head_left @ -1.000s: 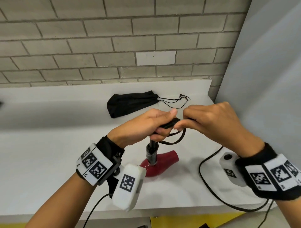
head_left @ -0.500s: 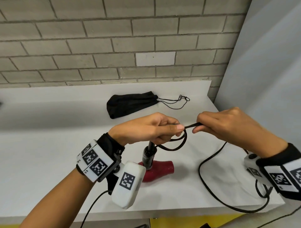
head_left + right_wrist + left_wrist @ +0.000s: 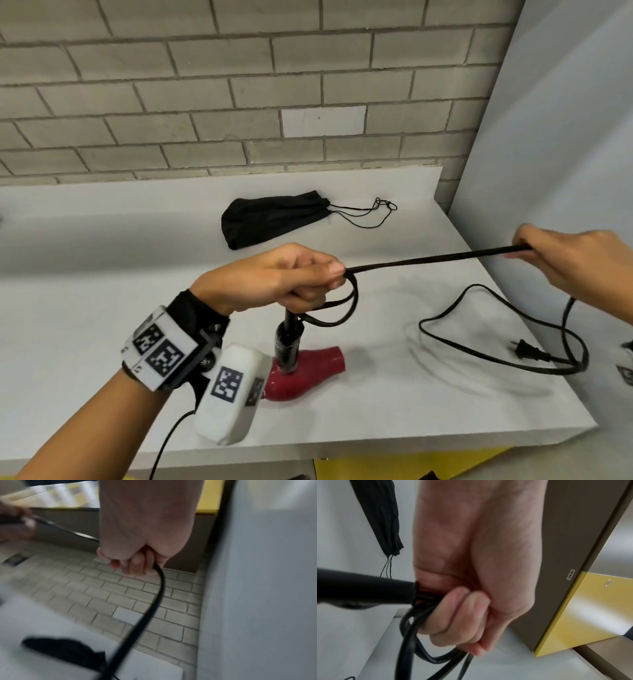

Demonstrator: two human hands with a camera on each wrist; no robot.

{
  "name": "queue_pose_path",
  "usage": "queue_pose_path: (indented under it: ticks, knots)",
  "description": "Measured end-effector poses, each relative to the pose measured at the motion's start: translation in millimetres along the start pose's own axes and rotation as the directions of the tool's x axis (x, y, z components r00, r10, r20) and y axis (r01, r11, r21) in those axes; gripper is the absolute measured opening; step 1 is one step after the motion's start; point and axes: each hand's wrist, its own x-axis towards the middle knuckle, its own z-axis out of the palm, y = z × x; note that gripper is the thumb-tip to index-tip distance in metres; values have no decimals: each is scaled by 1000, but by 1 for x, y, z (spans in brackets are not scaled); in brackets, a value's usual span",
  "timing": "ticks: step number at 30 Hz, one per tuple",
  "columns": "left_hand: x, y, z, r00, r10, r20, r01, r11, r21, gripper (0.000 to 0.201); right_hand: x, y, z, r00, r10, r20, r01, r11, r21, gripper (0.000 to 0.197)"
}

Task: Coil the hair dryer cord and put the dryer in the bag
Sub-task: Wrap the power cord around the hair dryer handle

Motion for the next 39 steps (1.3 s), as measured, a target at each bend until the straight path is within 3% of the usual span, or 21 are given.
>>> queue_pose_path:
  ticks: [3,6,9,12,15,17,19,22,25,31,35,39]
  knots:
    - [7,-3,6,1000,16,-1,-16,998,-62,26,-8,-6,6,998,54,-9,-54,997,51,48]
    - [8,-7,4,997,39,-62,-50,981,-188,25,-17,-25,16,984,178,-4,-175,967,185,33]
    - [6,-13,1,990,65,-123,-101,944,-314,26,-28,-44,28,967,196,-164,-135,937,323,40]
    - [3,-21,0,987,118,-108,-152,908,-392,28,-42,-57,34,917,288,-277,-133,873,469,31]
    - [7,-24,2,982,145,-118,-183,876,-445,28,-52,-75,39,880,385,-278,-268,886,378,23]
    - [12,-22,4,976,147,-158,-205,863,-461,30,-54,-93,43,920,334,-207,-300,937,180,29]
    - [17,-21,5,972,158,-176,-224,855,-468,30,-58,-113,48,969,204,-136,-199,979,49,35]
    - [24,-20,9,972,167,-165,-226,853,-470,28,-60,-142,51,995,-29,-93,31,999,11,46]
    - [30,-21,13,970,163,-179,-233,830,-507,28,-54,-166,42,984,-161,-73,164,986,38,50]
    - [37,-24,25,972,145,-184,-220,834,-507,29,-28,-189,16,958,-251,-137,268,956,117,60]
    - [39,-25,28,975,141,-170,-199,896,-398,29,-10,-186,-3,943,-262,-205,296,942,159,45]
    - [38,-20,28,982,128,-142,-170,925,-339,29,9,-175,-21,930,-190,-315,247,956,155,31]
